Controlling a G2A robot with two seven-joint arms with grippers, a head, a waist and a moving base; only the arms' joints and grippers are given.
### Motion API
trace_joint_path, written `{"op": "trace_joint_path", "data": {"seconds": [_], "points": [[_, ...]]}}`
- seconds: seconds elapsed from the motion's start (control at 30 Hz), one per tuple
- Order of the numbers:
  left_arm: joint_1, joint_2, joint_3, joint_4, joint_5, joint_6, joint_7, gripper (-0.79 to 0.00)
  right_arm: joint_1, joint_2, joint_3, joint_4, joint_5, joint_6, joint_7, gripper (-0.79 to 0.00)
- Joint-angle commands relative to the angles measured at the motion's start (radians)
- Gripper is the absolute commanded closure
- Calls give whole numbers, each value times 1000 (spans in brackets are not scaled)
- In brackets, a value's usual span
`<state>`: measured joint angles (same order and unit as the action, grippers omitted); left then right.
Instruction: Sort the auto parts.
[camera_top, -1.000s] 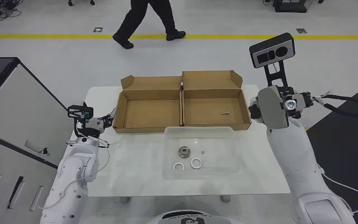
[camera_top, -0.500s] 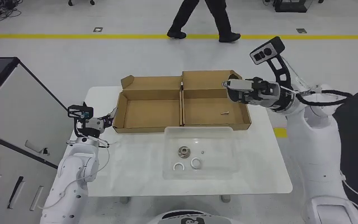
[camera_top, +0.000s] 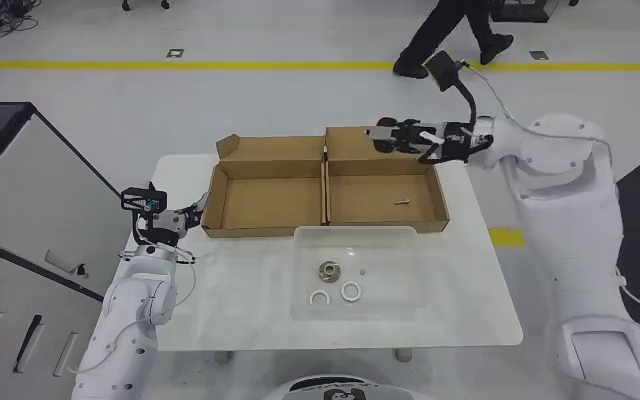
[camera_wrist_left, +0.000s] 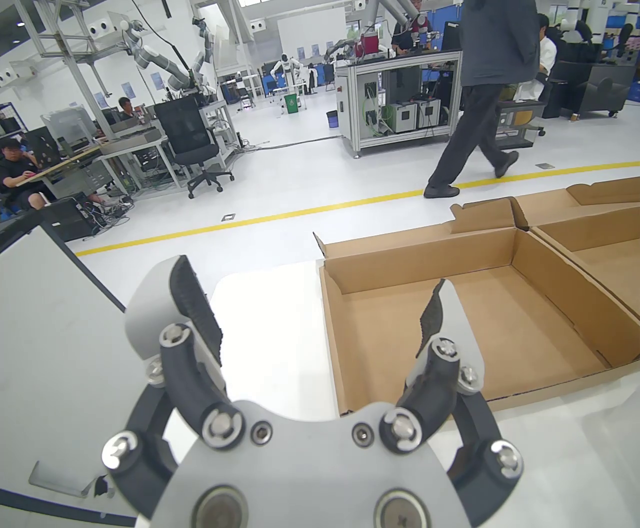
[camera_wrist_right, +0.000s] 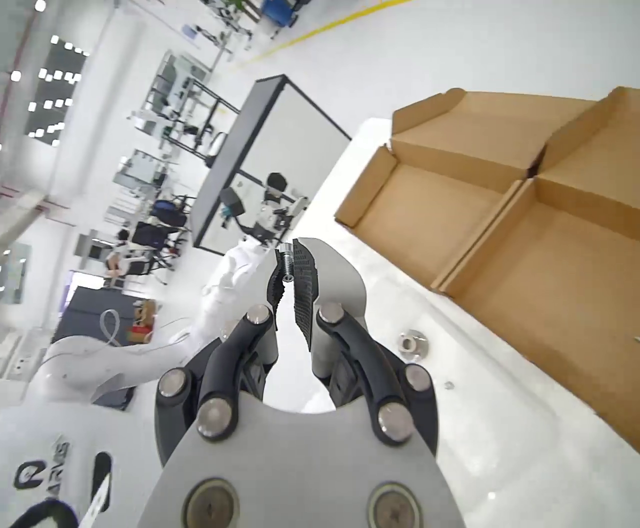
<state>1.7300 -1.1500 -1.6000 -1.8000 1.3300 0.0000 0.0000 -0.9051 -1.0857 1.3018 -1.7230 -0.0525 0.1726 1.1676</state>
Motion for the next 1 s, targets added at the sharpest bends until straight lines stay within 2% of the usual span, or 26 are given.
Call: {"op": "trace_joint_path", "data": {"seconds": [0.0,0.2,0.27,0.47,0.73,0.97], "points": [[0,0,0,0,0,0,0,-785,26,0,-32,13,-71,-1,-12,0],[0,0,0,0,0,0,0,-785,109,-4,-130,72,-260,-5,-44,0],[0,0,0,0,0,0,0,-785,149,-7,-176,107,-358,-18,-52,0],[0,0,0,0,0,0,0,-785,251,-27,-306,245,-520,-43,-52,0],[0,0,0,0,0,0,0,-785,325,-67,-446,424,-594,-58,-55,0],[0,0,0,0,0,0,0,-785,322,-91,-518,538,-615,-69,-34,0]]}}
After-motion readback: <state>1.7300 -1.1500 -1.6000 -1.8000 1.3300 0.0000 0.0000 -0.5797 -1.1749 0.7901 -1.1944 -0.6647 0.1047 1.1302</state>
